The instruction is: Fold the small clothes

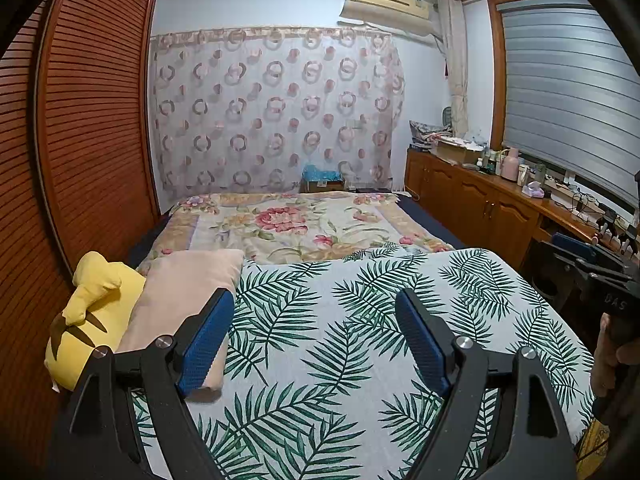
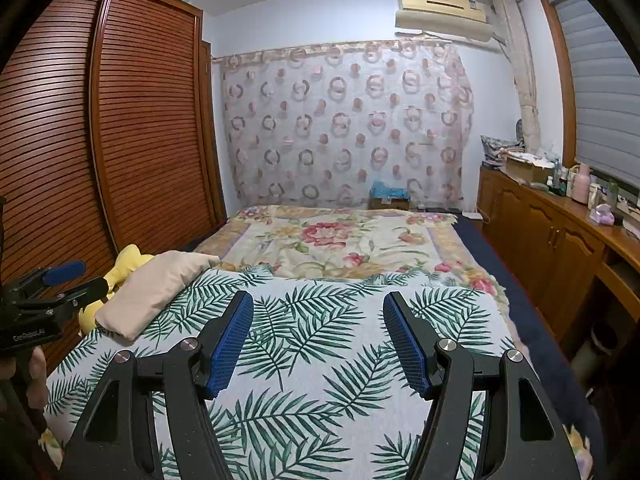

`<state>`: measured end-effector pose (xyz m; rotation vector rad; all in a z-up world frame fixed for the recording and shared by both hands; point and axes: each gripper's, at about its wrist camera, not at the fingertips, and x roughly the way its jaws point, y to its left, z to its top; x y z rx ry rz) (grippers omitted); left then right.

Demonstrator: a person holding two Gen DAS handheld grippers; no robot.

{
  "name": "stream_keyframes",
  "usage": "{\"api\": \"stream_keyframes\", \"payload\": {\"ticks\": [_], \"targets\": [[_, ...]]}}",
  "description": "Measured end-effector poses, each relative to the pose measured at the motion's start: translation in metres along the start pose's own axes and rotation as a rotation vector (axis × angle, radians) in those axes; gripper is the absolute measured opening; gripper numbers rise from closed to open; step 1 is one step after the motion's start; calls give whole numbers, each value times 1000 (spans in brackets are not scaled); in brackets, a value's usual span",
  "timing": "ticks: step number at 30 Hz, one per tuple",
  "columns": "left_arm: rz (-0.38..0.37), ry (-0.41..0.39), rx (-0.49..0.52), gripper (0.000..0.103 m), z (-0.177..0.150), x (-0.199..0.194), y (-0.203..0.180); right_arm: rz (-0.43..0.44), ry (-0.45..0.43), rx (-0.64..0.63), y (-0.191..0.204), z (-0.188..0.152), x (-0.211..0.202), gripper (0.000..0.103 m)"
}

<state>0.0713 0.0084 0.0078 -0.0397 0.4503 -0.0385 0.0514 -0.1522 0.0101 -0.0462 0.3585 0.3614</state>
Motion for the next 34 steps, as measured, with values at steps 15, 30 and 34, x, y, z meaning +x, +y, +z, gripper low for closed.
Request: {"api": "stream_keyframes", "payload": {"ticks": [15, 30, 34], "targets": [[4, -4, 2, 83, 1, -1, 0, -3, 8, 17, -8, 2, -1, 69], [3, -4, 2, 83, 1, -2, 1, -2, 6, 17, -7, 0, -1, 69], [3, -6, 1, 83, 1, -2, 1, -2, 7, 19, -9, 0, 0, 69]]}}
